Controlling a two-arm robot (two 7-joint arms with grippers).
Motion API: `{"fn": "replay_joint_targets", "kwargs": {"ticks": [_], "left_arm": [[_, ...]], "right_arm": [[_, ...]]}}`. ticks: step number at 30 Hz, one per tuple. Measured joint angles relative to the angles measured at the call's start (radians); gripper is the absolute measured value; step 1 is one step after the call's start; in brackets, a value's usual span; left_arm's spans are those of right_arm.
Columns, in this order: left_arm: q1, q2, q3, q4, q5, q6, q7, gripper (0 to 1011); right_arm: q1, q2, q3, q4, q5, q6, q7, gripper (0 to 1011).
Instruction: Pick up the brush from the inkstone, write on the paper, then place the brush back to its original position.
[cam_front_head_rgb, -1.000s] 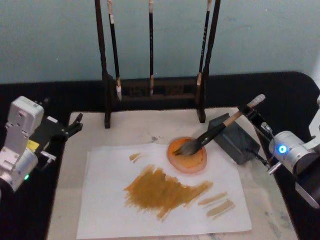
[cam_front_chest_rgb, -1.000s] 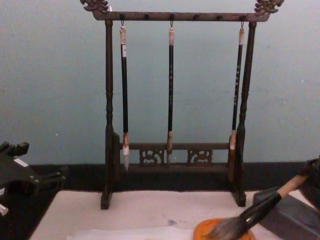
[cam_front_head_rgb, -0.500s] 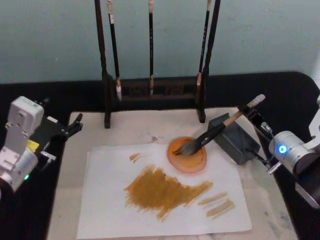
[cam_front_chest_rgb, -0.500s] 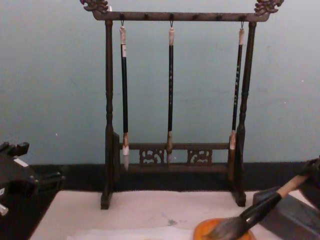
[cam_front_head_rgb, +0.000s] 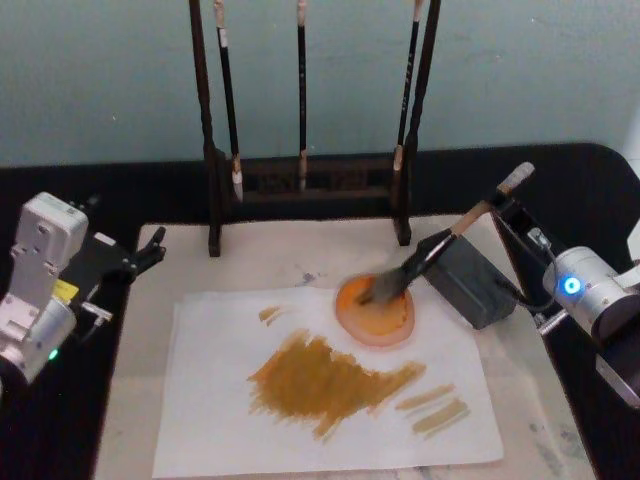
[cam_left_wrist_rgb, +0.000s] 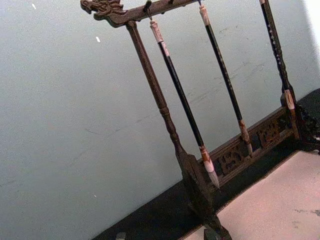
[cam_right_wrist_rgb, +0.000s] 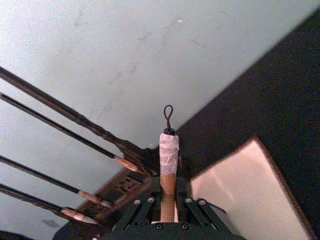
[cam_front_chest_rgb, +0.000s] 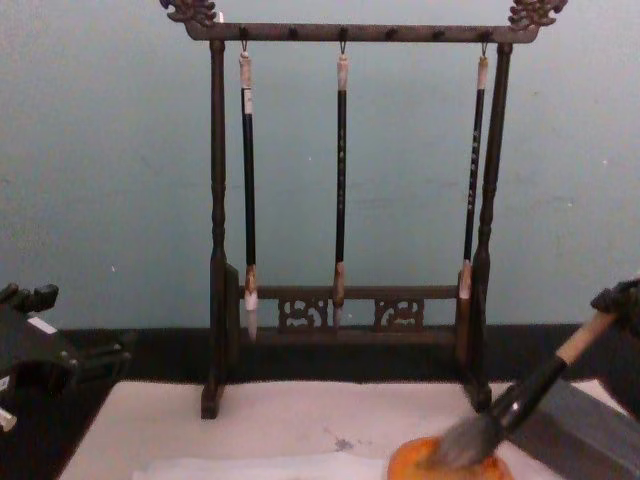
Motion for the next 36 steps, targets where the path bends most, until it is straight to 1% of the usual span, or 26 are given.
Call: {"fn": "replay_joint_targets", "kwargs": {"ticks": [6, 11, 16, 18, 20, 21, 22, 23, 26, 28, 32, 33, 34, 35, 36], "left_arm": [[0.0, 0.0, 0.0, 0.0, 0.0, 0.0, 0.0, 1010], [0.0, 0.0, 0.0, 0.0, 0.0, 0.0, 0.0, 1010], [0.0, 0.0, 0.0, 0.0, 0.0, 0.0, 0.0, 1010], [0.0, 0.0, 0.0, 0.0, 0.0, 0.0, 0.0, 1010], [0.0, 0.0, 0.0, 0.0, 0.0, 0.0, 0.0, 1010], [0.0, 0.0, 0.0, 0.0, 0.0, 0.0, 0.0, 1009], [0.0, 0.0, 0.0, 0.0, 0.0, 0.0, 0.0, 1009], [0.0, 0.0, 0.0, 0.0, 0.0, 0.0, 0.0, 1010], [0.0, 0.0, 0.0, 0.0, 0.0, 0.0, 0.0, 1010], [0.0, 0.0, 0.0, 0.0, 0.0, 0.0, 0.0, 1009], [0.0, 0.0, 0.0, 0.0, 0.0, 0.0, 0.0, 1010], [0.0, 0.0, 0.0, 0.0, 0.0, 0.0, 0.0, 1010], [0.0, 0.0, 0.0, 0.0, 0.0, 0.0, 0.0, 1010], [0.0, 0.0, 0.0, 0.0, 0.0, 0.0, 0.0, 1010], [0.0, 0.0, 0.0, 0.0, 0.0, 0.0, 0.0, 1010]], "right_arm": [[-0.001, 0.02, -0.017, -0.031, 0.013, -0.012, 0.025, 177], [-0.001, 0.036, -0.033, -0.051, 0.013, -0.025, 0.038, 177], [-0.003, 0.062, -0.058, -0.081, -0.019, -0.054, 0.056, 177], [-0.005, 0.083, -0.077, -0.104, -0.051, -0.081, 0.072, 177], [-0.006, 0.095, -0.088, -0.117, -0.071, -0.097, 0.08, 177], [-0.007, 0.109, -0.098, -0.13, -0.096, -0.116, 0.093, 177], [-0.007, 0.109, -0.098, -0.13, -0.096, -0.116, 0.093, 177], [-0.009, 0.122, -0.107, -0.143, -0.123, -0.134, 0.108, 177], [-0.015, 0.142, -0.119, -0.165, -0.172, -0.164, 0.132, 177], [-0.025, 0.166, -0.13, -0.189, -0.239, -0.198, 0.161, 177], [-0.037, 0.19, -0.141, -0.215, -0.307, -0.237, 0.187, 177], [-0.043, 0.201, -0.145, -0.226, -0.34, -0.255, 0.199, 177], [-0.045, 0.205, -0.147, -0.23, -0.351, -0.262, 0.205, 177], [-0.05, 0.215, -0.15, -0.241, -0.381, -0.281, 0.219, 177], [-0.053, 0.22, -0.152, -0.246, -0.396, -0.29, 0.225, 177]]}}
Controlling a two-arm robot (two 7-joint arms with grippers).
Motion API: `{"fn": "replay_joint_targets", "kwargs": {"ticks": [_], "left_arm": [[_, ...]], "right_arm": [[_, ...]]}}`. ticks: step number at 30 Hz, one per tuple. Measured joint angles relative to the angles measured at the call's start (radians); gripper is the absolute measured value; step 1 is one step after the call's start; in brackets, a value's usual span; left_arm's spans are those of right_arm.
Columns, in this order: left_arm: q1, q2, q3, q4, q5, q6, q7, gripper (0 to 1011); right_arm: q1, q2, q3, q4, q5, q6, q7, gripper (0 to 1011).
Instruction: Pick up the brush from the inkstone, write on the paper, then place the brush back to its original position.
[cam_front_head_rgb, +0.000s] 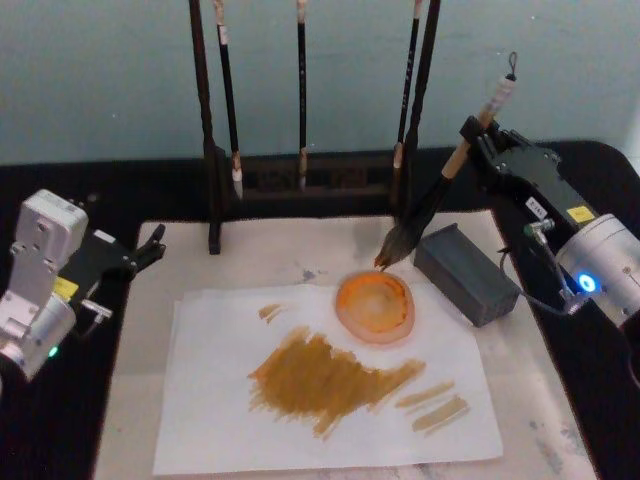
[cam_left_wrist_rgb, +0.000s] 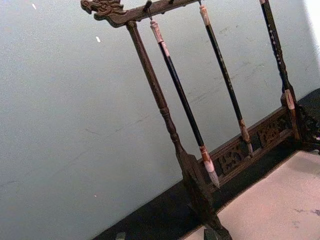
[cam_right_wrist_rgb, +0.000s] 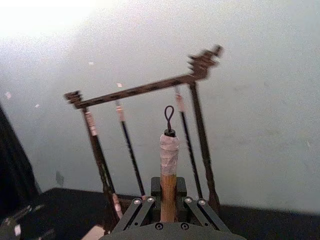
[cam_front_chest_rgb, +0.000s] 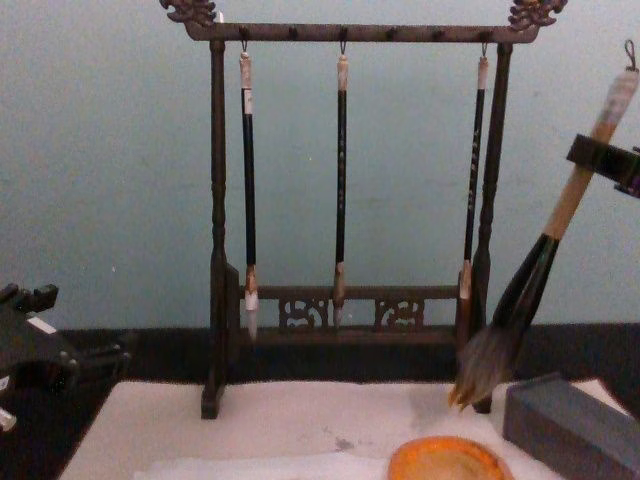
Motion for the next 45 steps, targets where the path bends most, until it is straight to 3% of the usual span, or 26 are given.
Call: {"fn": "replay_joint_targets", "kwargs": {"ticks": [9, 24, 34, 45], "left_arm": [[0.0, 0.0, 0.0, 0.0, 0.0, 0.0, 0.0, 1010], [0.0, 0.0, 0.0, 0.0, 0.0, 0.0, 0.0, 1010], [0.0, 0.0, 0.0, 0.0, 0.0, 0.0, 0.0, 1010], [0.0, 0.0, 0.0, 0.0, 0.0, 0.0, 0.0, 1010]], "right_arm": [[-0.063, 0.064, 0.001, -0.074, -0.128, -0.08, 0.06, 177], [-0.223, 0.127, 0.05, -0.188, -0.252, -0.12, 0.055, 176], [-0.258, 0.123, 0.055, -0.19, -0.313, -0.126, 0.055, 176], [-0.252, 0.079, 0.045, -0.153, -0.357, -0.115, 0.063, 177]]}}
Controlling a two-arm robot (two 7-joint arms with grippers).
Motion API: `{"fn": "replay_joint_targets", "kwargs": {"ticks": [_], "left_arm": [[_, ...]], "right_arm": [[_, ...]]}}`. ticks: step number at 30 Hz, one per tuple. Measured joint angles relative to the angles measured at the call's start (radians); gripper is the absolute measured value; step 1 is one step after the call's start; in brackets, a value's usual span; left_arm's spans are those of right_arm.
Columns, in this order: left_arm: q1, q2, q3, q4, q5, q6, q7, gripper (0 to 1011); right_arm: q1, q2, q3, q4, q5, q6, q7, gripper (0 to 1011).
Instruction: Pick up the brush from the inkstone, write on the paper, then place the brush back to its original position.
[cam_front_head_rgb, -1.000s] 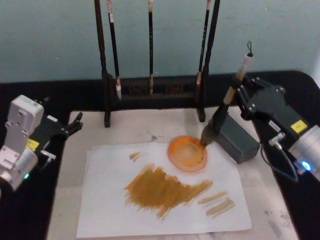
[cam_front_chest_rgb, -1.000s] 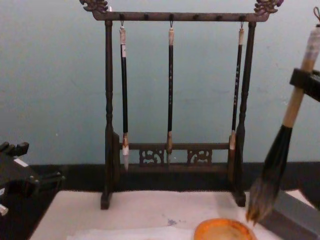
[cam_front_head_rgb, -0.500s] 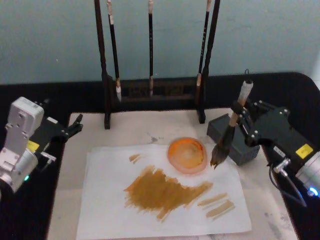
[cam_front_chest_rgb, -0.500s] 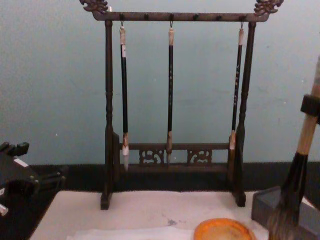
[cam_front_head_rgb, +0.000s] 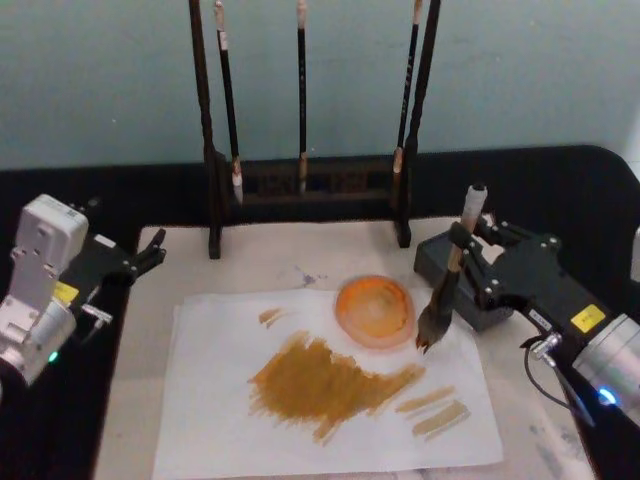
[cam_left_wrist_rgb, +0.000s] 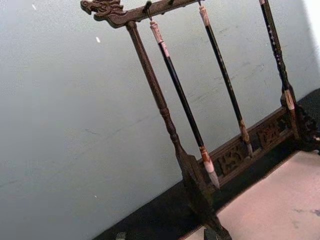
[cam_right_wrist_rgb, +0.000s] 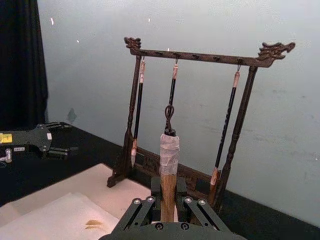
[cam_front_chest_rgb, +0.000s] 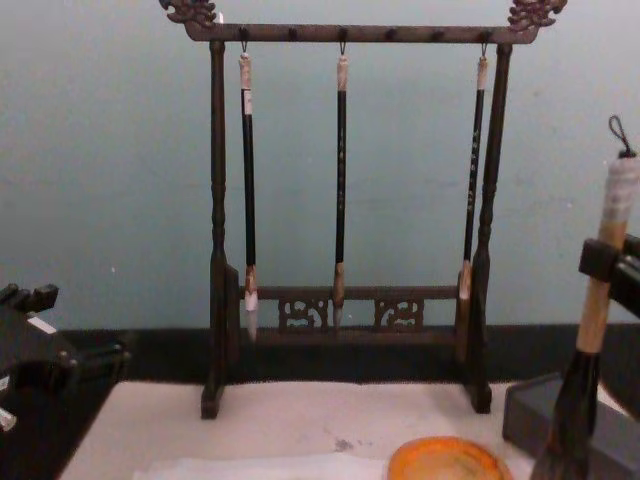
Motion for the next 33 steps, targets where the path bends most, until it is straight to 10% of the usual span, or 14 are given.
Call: {"fn": "replay_joint_targets", "kwargs": {"ticks": [33], "left_arm": [[0.0, 0.0, 0.0, 0.0, 0.0, 0.0, 0.0, 1010]], "right_arm": [[0.009, -0.099, 0.021, 0.042, -0.112, 0.022, 0.018, 177]]}}
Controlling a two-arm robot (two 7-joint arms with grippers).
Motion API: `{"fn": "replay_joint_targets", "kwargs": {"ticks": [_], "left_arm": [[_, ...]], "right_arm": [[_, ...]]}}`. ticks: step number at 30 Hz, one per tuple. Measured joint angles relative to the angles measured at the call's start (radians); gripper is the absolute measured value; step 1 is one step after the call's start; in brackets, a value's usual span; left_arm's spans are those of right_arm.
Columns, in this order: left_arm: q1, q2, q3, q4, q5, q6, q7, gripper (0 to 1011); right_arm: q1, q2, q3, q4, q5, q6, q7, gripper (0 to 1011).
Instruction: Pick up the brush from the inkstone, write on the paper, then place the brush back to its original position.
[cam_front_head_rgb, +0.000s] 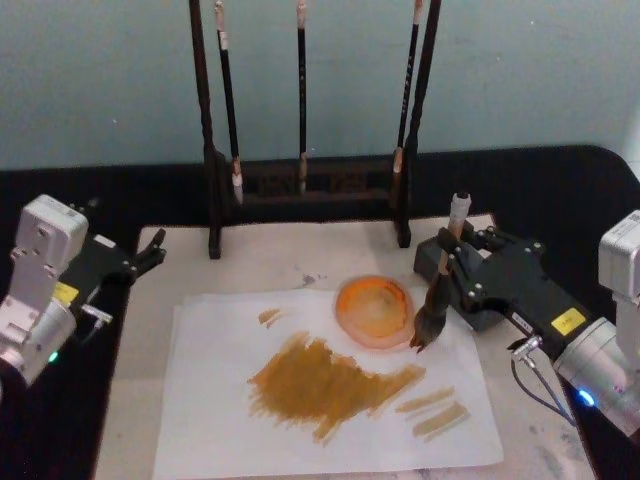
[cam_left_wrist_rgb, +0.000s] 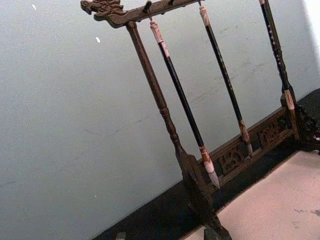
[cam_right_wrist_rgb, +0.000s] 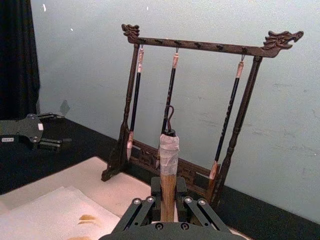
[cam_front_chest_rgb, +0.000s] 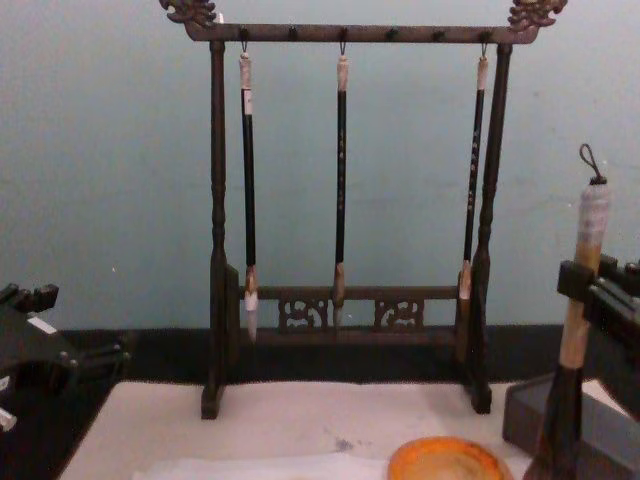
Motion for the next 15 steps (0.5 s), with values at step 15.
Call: {"fn": "replay_joint_targets", "kwargs": {"ticks": [15], "left_arm": [[0.0, 0.0, 0.0, 0.0, 0.0, 0.0, 0.0, 1010]], "right_arm": [[-0.044, -0.012, 0.049, -0.037, -0.042, 0.004, -0.002, 177]]}}
